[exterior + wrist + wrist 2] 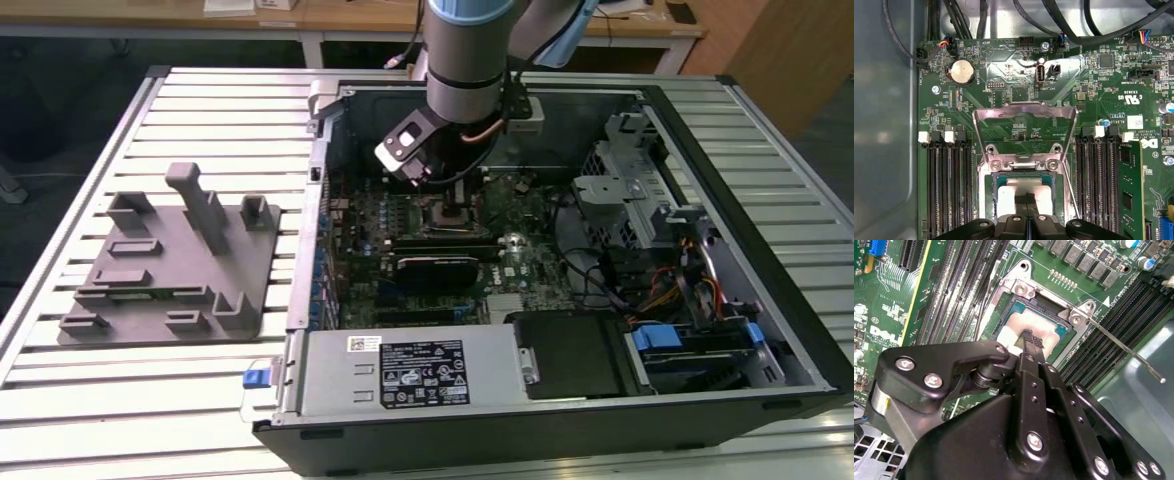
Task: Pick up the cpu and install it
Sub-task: 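Place the cpu into insertion slot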
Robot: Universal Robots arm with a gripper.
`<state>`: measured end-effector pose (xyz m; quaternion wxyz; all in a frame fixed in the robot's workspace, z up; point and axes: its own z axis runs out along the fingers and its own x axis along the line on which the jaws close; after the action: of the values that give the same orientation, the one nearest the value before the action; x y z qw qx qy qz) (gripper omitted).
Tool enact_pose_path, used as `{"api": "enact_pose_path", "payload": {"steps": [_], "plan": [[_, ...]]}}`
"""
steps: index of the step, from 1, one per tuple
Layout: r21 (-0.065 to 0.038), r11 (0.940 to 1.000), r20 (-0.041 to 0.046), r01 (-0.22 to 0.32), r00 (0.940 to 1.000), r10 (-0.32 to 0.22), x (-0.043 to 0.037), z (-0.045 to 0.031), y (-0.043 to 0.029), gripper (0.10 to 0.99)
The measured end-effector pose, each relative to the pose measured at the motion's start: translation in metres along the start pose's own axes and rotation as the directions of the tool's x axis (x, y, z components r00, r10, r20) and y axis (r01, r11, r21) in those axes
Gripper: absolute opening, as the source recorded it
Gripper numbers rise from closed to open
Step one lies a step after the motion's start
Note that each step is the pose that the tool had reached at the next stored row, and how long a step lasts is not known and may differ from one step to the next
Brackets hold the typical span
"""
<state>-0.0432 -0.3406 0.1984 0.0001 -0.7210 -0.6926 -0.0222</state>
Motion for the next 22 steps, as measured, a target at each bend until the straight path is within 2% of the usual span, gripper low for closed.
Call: {"api": "enact_pose_path", "payload": {"steps": [2,7,19,22], "plan": [[-0.001,1.0,-0.0014,0.0,1.0,0.0,0.0003,-0.0015,0.0002,0.106],[0.0,1.0,0.0003,0.0,1.0,0.0,0.0004,-0.0121,0.0004,0.106],[0.0,1.0,0.0003,0.0,1.0,0.0,0.0016,-0.0494,0.0015,0.106],[0.0,1.0,0.0002,0.0,1.0,0.0,0.0017,-0.0531,0.0016,0.106]]}}
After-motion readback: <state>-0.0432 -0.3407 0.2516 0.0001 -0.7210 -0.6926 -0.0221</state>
